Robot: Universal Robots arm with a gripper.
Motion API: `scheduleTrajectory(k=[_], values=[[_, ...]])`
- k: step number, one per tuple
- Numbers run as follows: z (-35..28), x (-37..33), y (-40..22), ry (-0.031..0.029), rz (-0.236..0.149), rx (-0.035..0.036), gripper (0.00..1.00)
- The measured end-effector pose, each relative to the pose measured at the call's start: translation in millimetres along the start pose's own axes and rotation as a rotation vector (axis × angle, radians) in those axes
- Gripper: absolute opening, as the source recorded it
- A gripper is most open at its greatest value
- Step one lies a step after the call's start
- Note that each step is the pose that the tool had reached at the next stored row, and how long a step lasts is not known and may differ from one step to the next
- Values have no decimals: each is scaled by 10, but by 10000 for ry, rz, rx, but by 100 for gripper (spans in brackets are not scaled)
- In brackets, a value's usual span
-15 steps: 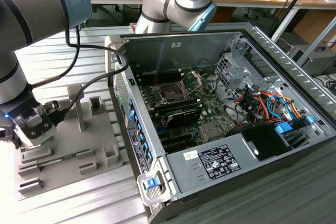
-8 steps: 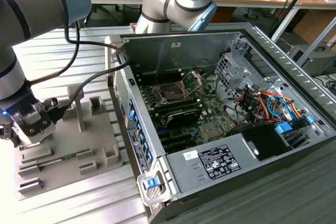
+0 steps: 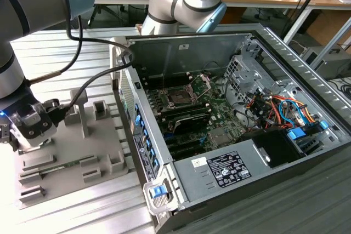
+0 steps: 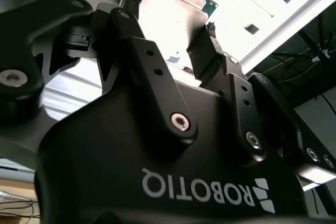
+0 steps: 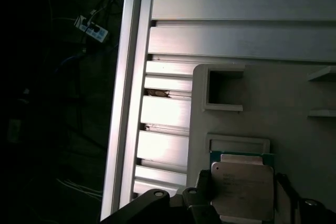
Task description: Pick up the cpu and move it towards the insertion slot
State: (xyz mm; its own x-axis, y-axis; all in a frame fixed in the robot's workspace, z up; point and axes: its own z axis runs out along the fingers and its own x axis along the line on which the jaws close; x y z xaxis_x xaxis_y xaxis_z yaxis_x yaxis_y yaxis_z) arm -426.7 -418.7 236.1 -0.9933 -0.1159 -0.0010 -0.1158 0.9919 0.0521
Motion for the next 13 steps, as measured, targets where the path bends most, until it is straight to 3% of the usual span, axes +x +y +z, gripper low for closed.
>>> scheduleTrajectory(k=[13], values=[[-160,0,8,0,0,-2,55]])
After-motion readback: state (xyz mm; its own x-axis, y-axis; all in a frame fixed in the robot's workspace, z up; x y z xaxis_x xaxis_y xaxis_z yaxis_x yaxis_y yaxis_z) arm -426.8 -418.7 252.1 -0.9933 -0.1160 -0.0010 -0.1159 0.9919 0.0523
